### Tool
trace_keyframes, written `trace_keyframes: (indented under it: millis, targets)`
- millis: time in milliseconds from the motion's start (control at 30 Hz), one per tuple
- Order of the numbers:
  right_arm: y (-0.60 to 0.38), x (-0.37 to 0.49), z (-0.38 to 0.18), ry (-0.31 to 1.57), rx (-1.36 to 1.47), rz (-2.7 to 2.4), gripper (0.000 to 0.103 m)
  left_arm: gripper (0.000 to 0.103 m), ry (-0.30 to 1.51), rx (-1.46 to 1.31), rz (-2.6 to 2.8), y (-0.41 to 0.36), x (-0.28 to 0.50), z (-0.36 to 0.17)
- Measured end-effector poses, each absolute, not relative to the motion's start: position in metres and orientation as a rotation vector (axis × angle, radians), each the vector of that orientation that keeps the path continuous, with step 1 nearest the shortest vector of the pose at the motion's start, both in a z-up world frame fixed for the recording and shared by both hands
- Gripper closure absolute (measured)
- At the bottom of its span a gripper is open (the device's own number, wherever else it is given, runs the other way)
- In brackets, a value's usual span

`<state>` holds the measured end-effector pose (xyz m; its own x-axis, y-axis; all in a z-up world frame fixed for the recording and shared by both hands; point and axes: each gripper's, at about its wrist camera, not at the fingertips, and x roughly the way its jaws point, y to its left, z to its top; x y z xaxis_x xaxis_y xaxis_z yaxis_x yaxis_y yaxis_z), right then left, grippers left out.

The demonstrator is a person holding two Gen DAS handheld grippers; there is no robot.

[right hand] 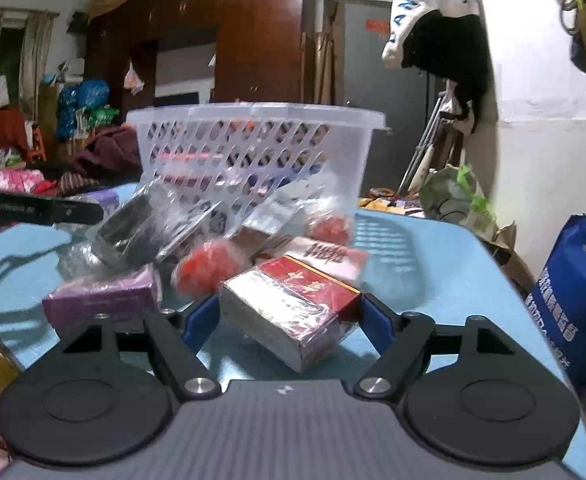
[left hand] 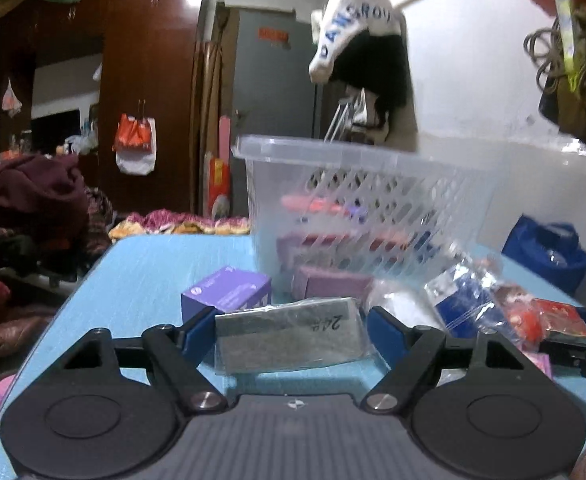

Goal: Organize objects
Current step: 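Grasp the grey pack with the left gripper while the right grasps the red-white box, then drop the grey pack and red-white box into the white basket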

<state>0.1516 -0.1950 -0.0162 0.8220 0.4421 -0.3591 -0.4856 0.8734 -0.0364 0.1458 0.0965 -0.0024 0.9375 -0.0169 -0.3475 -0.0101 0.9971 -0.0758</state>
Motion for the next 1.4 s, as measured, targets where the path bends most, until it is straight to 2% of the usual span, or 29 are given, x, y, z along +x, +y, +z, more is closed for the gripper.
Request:
trace_keyframes:
  millis: [300,467,700,933,967,1000,1033,1167,1300,1400]
  targets:
    - [-0.21,0.158,-0.008,0.322,-0.058,0.461,0.025,0.02,0.294,-0.134,-0.061,0.106,0.142,0.0]
    - [-0.199,0.159,0.017,0.237,-0.02,0.456,0.025,0.02,0.195,-0.105,-0.103,0.093,0.147,0.033]
    - [-0.151,0.234,0.086,0.135,-0.065,0.445,0.024,0.02,0.185,-0.085,-0.139,0.074,0.225,0.107]
    - [-0.123,0.295,0.089,0.235,-0.166,0.445,0.024,0.02,0.323,-0.085,-0.063,0.074,0.302,0.106]
    - [-0.121,0.295,0.089,0.214,-0.184,0.432,0.023,0.019,0.32,-0.072,-0.065,0.073,0.305,0.105]
    - [-0.12,0.291,0.089,0.188,-0.197,0.421,0.009,0.016,0.32,-0.052,-0.062,0.072,0.306,0.102]
    - [-0.12,0.288,0.089,0.174,-0.201,0.406,0.0,0.011,0.321,-0.038,-0.046,0.07,0.305,0.1]
    - [-0.138,0.263,0.092,0.17,-0.125,0.47,0.0,0.0,0.251,-0.003,-0.02,0.072,0.273,0.099]
    - [-0.161,0.229,0.072,0.242,-0.141,0.483,0.0,0.0,0.216,0.026,0.002,0.082,0.226,0.091]
    - [-0.18,0.221,0.04,0.35,-0.148,0.51,0.0,0.0,0.283,0.004,-0.013,0.101,0.202,0.072]
